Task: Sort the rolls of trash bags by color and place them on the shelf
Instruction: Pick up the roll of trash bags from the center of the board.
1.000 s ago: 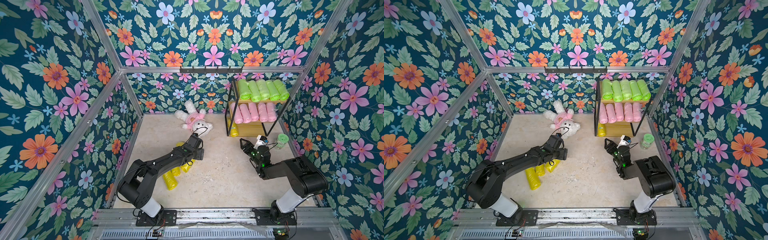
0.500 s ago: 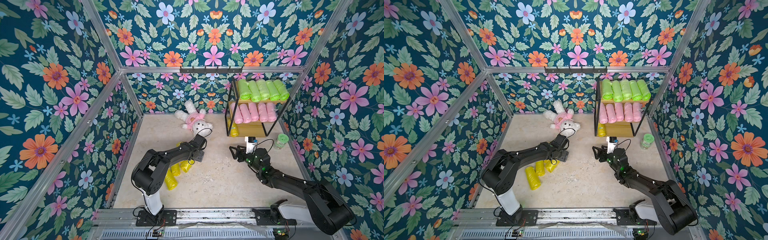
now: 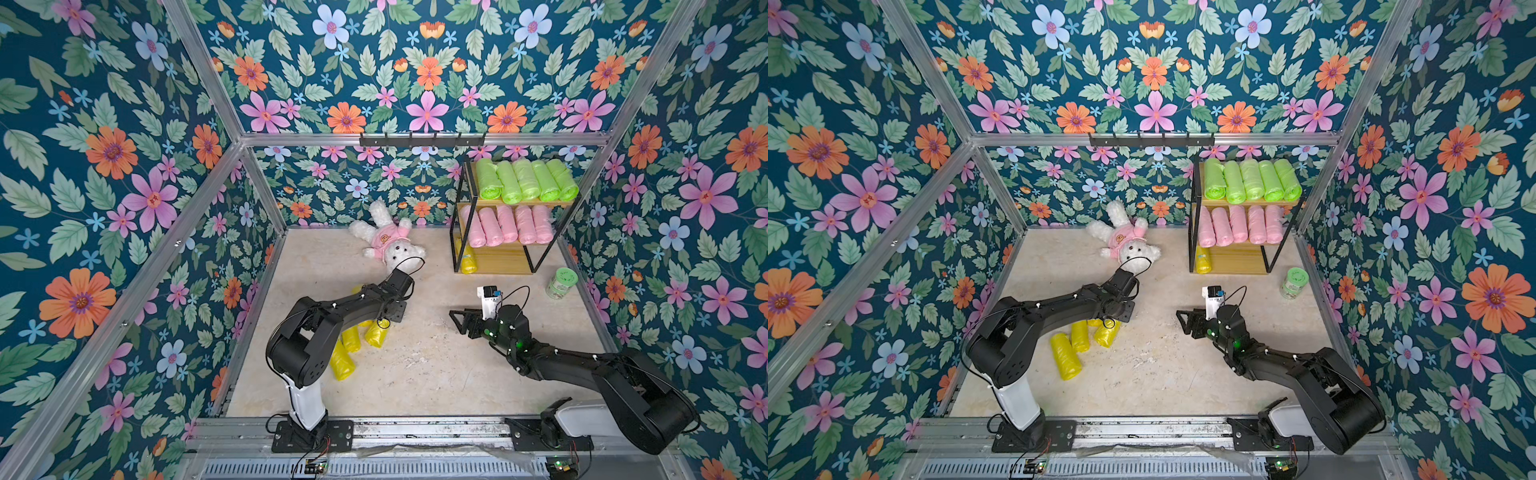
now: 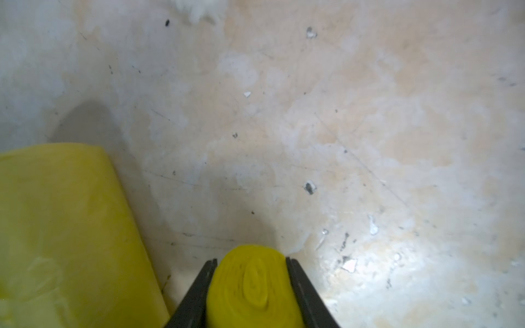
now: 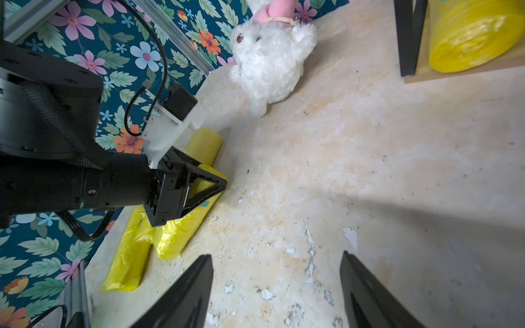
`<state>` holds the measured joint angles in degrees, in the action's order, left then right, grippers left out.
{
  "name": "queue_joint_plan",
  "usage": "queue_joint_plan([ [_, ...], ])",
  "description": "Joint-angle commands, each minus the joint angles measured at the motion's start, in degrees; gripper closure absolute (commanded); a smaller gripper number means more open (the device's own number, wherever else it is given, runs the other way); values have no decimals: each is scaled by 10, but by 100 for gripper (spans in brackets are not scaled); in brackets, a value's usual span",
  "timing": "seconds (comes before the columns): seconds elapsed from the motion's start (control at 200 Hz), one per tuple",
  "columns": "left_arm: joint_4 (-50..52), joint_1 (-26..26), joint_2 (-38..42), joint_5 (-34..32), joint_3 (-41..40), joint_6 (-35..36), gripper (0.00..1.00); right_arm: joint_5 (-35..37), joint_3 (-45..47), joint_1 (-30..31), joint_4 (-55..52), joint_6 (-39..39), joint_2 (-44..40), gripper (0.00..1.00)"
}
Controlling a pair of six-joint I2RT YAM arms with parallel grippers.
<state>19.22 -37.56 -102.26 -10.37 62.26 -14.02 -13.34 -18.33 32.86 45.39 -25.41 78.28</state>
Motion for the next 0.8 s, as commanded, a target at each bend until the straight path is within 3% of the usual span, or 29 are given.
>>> queue_joint_plan([
  [0.0, -50, 4, 30, 30, -11, -30, 65, 2, 5, 18, 76, -36, 8, 25],
  [0.12, -124, 27, 90, 100, -42, -82, 66, 5, 3, 47, 124, -65, 25, 22],
  [0.245, -230, 52, 156, 173, -85, -169, 67, 9, 1, 79, 191, -97, 43, 13],
  [0.43, -349, 52, 220, 189, -126, -282, 66, 10, -30, 120, 239, -123, 70, 5],
  [0.795, -599, 51, 268, 180, -235, -497, 70, 55, -75, 165, 298, -182, 115, 3],
])
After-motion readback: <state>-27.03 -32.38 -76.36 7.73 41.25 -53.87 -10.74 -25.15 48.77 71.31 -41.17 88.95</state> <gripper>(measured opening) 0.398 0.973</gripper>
